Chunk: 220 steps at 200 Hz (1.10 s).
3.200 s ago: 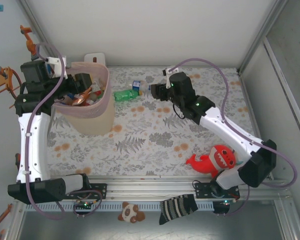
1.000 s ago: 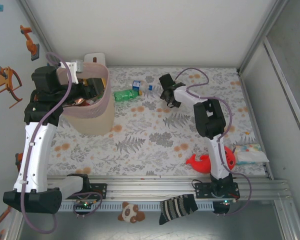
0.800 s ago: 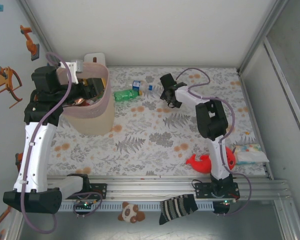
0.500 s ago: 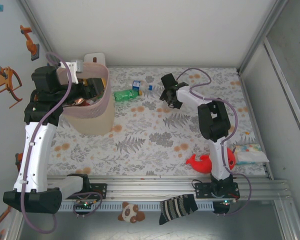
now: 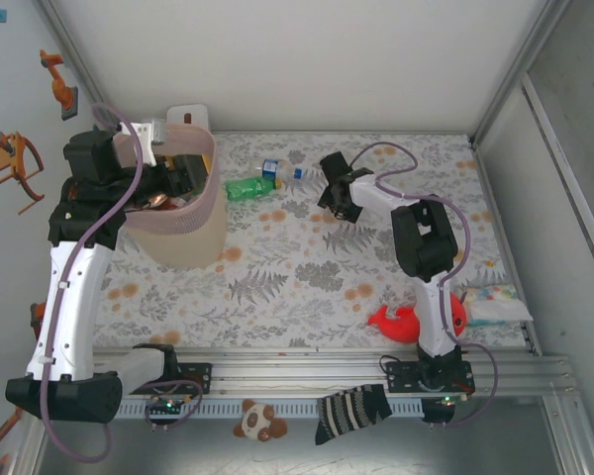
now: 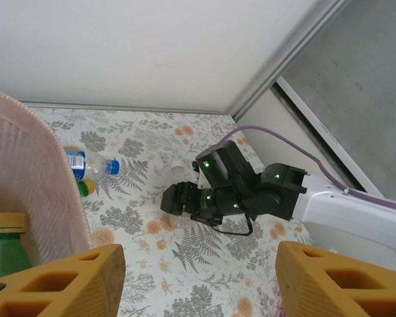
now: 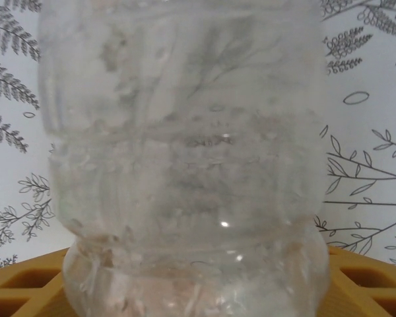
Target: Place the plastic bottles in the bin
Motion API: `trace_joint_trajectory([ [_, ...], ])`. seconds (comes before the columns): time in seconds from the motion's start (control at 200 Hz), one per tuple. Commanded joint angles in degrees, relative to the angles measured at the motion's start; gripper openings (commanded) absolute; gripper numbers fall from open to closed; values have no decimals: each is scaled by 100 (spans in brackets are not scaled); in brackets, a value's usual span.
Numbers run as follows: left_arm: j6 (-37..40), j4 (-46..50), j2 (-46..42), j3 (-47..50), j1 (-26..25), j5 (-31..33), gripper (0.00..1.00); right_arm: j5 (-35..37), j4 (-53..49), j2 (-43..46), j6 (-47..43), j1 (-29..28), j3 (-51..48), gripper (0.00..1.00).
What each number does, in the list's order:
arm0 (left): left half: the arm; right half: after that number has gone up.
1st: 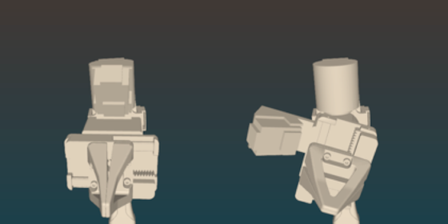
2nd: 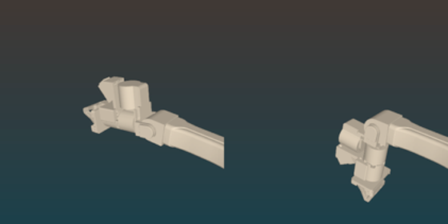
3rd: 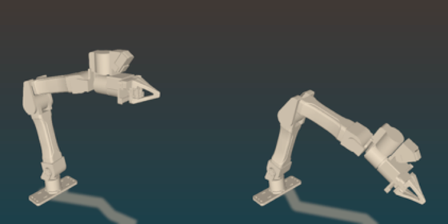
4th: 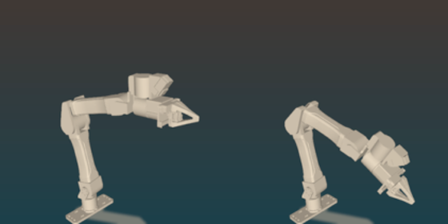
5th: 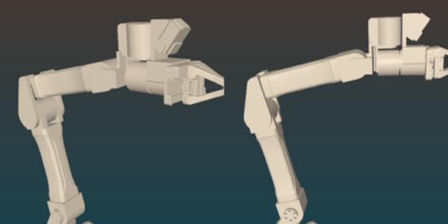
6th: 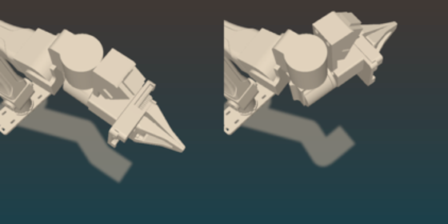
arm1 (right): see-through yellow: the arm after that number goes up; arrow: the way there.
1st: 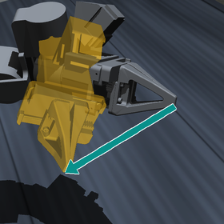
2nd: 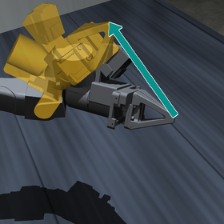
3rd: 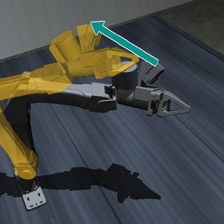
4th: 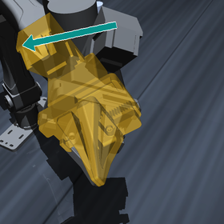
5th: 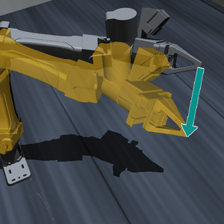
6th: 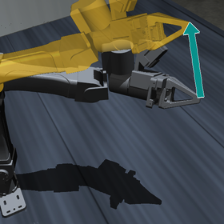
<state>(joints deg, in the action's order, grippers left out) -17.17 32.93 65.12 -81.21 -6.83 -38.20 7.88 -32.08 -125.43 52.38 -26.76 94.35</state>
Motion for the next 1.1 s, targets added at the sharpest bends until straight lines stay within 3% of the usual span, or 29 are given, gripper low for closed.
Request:
trace_joint_trajectory([
  [0.0,-10,-120,-14,-85,-38,-83,62,-6,43,378,19,-14,-99,67],
  [0.486,-118,-239,-53,-33,-99,-81,61,-29,499,1298,-418,-22,-856,57],
  [0.746,-265,-657,-63,94,-195,-112,61,-1414,1363,2445,-1857,-42,-1595,56],
  [1.097,-475,-1368,-35,204,-414,-348,62,-3535,2846,4017,-3136,-113,-2475,52],
])
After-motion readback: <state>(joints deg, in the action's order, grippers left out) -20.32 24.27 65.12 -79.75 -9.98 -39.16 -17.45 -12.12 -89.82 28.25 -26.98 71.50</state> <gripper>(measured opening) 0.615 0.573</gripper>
